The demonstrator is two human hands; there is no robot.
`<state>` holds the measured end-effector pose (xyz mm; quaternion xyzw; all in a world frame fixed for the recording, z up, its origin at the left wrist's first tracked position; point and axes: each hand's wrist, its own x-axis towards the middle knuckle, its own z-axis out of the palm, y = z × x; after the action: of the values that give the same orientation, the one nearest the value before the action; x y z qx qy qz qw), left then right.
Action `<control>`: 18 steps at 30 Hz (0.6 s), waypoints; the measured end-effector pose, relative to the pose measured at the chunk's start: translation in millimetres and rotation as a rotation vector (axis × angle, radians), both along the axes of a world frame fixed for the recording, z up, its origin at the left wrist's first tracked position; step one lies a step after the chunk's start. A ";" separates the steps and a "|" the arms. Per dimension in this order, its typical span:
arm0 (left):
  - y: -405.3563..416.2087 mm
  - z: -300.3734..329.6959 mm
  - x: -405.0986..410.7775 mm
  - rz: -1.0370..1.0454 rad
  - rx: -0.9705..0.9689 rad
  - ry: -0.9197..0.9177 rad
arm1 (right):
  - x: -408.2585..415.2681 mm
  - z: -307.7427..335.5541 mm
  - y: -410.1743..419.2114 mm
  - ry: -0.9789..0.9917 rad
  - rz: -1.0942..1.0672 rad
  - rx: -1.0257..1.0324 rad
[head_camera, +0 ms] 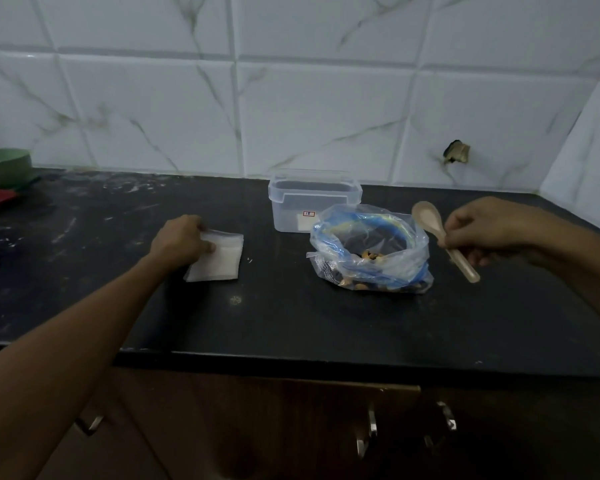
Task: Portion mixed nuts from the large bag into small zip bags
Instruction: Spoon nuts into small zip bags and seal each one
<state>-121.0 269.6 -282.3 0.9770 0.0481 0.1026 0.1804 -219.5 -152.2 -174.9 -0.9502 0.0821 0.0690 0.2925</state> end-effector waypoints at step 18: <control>8.1 46.7 -17.2 -0.187 -0.144 -0.232 | 9.1 -3.4 60.3 -0.022 0.072 0.281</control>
<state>-138.2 277.6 -235.6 0.9434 -0.0572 0.1938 0.2629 -210.3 -91.9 -178.3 -0.9029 0.0342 0.0799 0.4210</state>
